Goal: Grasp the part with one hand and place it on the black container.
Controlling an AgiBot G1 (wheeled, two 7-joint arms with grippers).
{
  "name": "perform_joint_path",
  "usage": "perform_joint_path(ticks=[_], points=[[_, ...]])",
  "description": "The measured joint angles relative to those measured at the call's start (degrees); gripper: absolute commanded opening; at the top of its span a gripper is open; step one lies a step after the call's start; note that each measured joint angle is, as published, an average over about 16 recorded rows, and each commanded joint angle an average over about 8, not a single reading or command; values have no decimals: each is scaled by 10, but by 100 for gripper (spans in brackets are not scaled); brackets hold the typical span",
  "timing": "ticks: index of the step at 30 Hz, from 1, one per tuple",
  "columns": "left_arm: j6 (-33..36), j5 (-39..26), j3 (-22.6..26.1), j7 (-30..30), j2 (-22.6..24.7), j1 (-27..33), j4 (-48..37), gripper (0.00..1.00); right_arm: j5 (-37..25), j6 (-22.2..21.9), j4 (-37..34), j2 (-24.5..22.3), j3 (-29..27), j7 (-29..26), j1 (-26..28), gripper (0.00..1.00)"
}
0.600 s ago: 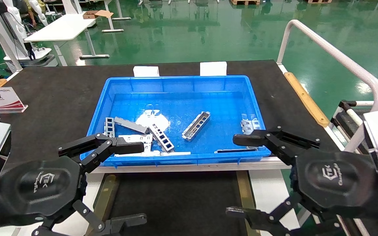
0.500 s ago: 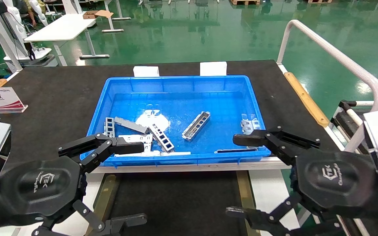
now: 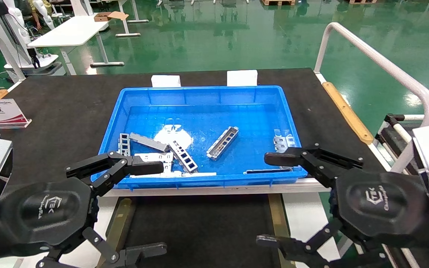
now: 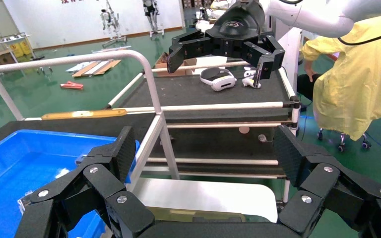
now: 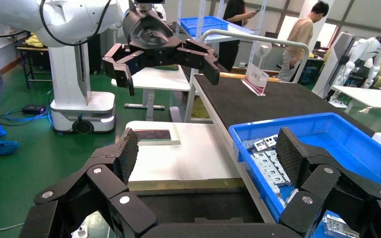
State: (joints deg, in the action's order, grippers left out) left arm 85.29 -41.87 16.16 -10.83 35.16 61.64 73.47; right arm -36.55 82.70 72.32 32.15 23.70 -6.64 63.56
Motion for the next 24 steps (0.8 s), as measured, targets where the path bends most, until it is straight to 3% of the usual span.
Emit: perform_joint_path(ticks=[12, 24], points=[[-62, -60, 24, -2, 41, 21, -25, 100, 0, 0, 0, 0, 0, 0, 0, 100], [-199, -213, 94, 27, 192, 115, -188, 100, 0, 0, 0, 0, 0, 0, 0, 100]])
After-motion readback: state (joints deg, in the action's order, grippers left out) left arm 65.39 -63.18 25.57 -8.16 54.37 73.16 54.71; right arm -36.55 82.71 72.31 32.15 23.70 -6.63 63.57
